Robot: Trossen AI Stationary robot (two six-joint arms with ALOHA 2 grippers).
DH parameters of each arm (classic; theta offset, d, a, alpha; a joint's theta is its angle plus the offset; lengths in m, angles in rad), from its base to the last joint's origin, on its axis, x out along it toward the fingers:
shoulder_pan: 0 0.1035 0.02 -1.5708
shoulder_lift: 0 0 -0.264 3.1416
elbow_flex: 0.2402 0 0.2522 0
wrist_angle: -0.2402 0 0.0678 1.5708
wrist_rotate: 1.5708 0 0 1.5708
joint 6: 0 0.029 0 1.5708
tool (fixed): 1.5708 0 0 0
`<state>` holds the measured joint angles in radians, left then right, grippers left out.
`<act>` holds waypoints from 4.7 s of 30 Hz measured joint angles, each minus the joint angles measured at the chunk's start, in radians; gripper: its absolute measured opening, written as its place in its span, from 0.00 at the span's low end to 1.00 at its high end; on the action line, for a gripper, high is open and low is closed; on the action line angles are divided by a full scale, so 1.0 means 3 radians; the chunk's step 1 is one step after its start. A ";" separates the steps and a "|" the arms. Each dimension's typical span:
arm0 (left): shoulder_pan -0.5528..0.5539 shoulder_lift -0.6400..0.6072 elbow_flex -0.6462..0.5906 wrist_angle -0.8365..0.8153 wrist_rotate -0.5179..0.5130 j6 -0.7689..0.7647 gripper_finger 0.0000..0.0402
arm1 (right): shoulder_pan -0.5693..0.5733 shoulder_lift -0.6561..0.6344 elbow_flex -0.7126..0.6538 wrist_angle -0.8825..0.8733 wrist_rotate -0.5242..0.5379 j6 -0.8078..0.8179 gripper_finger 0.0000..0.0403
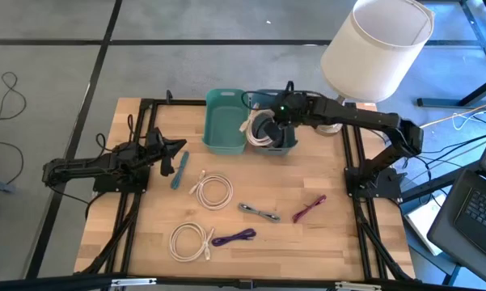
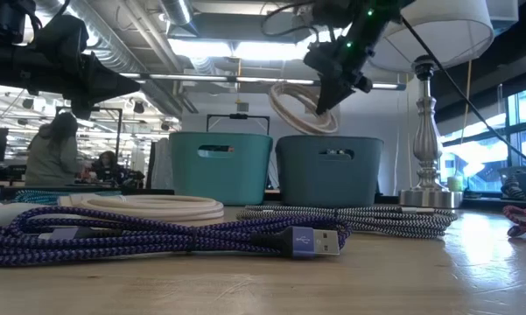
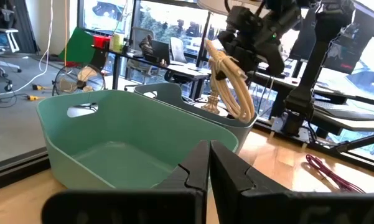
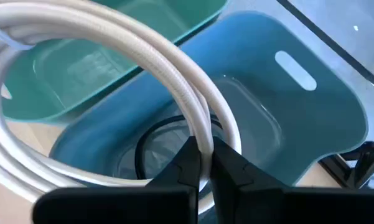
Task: Pick & Place USB Port
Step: Put the bottom right white HDMI into the blue bin, then put the top white HDMI into the blue bin
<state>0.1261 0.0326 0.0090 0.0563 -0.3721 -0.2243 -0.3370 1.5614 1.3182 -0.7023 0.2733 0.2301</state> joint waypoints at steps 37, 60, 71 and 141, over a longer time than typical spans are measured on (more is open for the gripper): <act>0.0000 0.0000 -0.0001 0.0001 -0.0024 -0.0086 0.01 | -0.0618 0.0261 -0.0645 0.0450 -0.0211 -0.0456 0.04; 0.0000 0.0000 -0.0001 0.0000 0.0009 -0.0079 0.01 | -0.0348 -0.0142 -0.0645 0.0468 -0.0014 -0.0265 0.40; 0.0001 0.0001 -0.0001 0.0001 0.0000 -0.0079 0.01 | 0.0244 -0.0705 -0.0645 0.0448 0.0271 -0.0183 0.20; -0.0431 0.0157 0.0548 -0.0979 0.2218 -0.2278 0.01 | 0.2562 -0.0733 -0.0641 0.0708 -0.0737 0.2010 0.12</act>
<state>-0.0031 0.0798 0.1734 -0.2375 0.2934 -0.9077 0.4316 1.3415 1.1259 -0.4900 0.0521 0.8332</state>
